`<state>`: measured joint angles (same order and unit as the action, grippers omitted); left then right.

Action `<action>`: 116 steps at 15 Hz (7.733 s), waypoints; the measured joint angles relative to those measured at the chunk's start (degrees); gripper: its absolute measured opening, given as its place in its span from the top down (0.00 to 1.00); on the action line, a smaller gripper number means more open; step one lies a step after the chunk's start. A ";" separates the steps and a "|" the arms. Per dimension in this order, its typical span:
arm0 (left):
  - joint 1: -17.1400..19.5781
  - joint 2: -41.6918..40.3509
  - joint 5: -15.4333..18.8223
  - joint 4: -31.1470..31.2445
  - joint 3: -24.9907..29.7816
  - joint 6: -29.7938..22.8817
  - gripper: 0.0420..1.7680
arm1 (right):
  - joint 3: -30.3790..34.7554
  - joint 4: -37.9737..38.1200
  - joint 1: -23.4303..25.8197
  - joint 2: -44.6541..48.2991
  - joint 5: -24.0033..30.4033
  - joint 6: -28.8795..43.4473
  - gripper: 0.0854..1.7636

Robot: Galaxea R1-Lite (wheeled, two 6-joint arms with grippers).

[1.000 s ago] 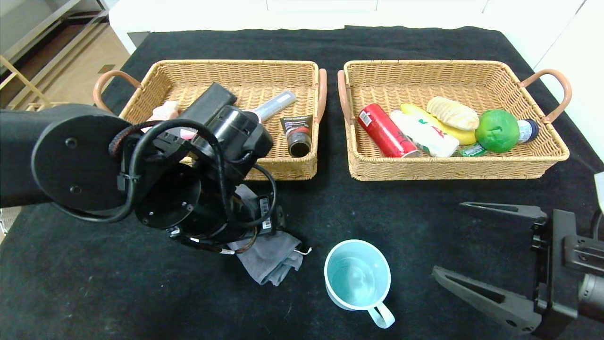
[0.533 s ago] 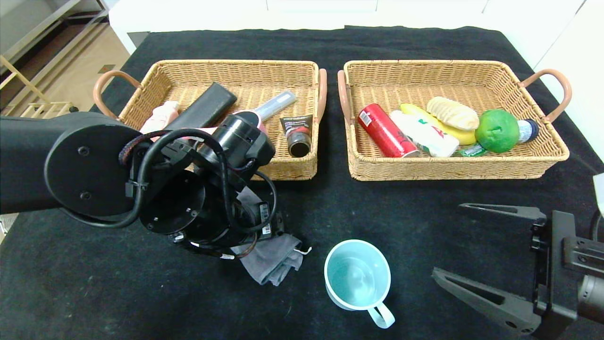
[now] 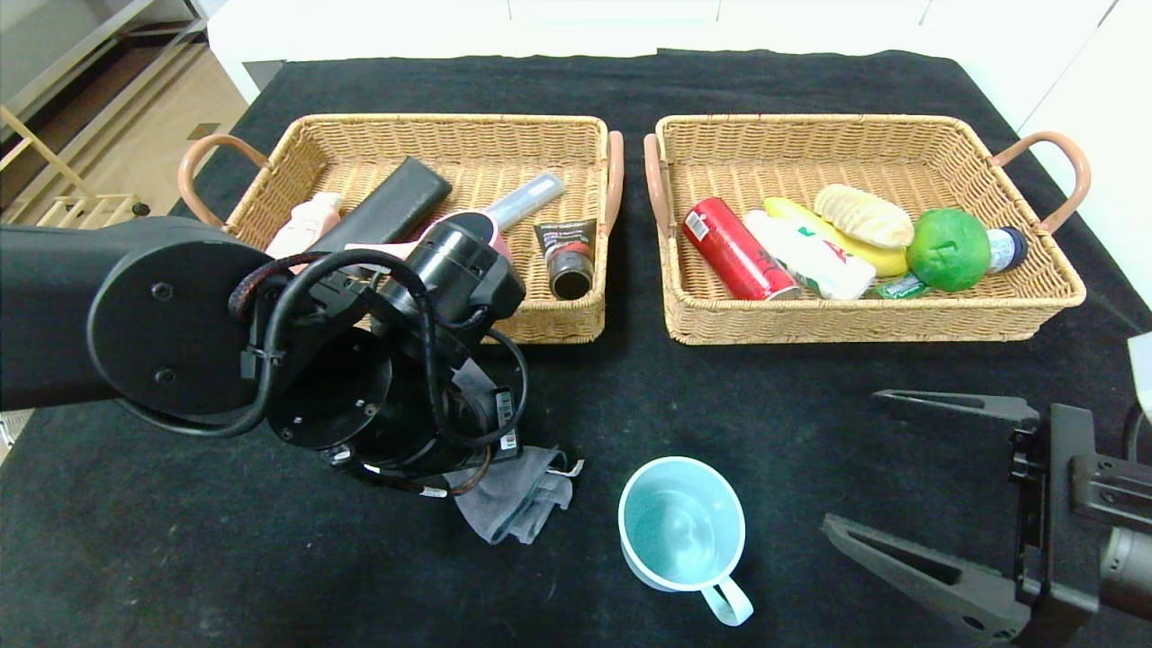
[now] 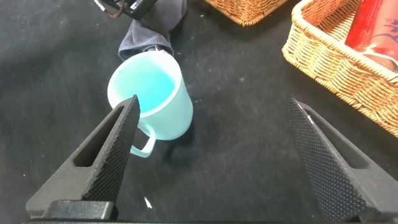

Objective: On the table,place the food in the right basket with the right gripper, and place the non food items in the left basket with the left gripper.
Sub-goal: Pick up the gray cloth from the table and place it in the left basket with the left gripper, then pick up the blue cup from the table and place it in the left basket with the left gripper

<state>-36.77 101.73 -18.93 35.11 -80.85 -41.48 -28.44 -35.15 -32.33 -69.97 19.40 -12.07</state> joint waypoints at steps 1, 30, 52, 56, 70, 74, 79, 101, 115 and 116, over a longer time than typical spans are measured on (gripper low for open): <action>-0.05 0.00 0.00 -0.02 0.04 -0.02 0.70 | 0.05 0.00 -0.02 0.00 -0.02 -0.06 0.03; 5.63 -16.26 -0.17 -5.57 -1.34 7.72 0.90 | 0.66 -0.05 -2.18 -0.65 -1.23 -0.05 0.03; 16.63 -7.77 -0.63 -35.85 -5.07 21.04 0.73 | 0.77 -0.07 -2.54 -0.59 -1.24 -0.06 0.03; 16.65 -7.30 -0.63 -35.85 -4.82 20.98 0.46 | 0.77 -0.07 -2.54 -0.56 -1.27 -0.05 0.03; 8.96 -11.46 -0.85 -32.94 3.10 22.77 0.10 | 0.44 -0.07 -2.36 0.79 -1.15 -0.06 0.03; 1.66 -14.43 -0.83 -29.99 6.42 24.52 0.07 | 0.13 -0.05 -1.90 1.95 -1.15 -0.06 0.03; -7.06 -16.24 -1.01 -29.64 12.17 31.29 0.05 | -0.41 -0.02 -0.41 2.54 -1.16 -0.06 0.03; -20.87 -9.97 -3.69 -31.12 18.47 36.17 0.03 | -1.16 0.04 0.89 6.11 -1.15 -0.72 0.03; -20.39 -5.47 -3.74 -34.95 18.36 37.11 0.21 | -0.72 0.04 0.44 6.23 -1.15 -0.77 0.03; -20.35 -5.42 -3.72 -35.35 18.36 37.13 0.29 | -0.72 0.01 0.44 6.23 -1.16 -0.74 0.03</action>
<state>-57.11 96.31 -22.65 -0.24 -62.49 -4.35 -29.16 -35.13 -31.89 -63.74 18.24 -12.81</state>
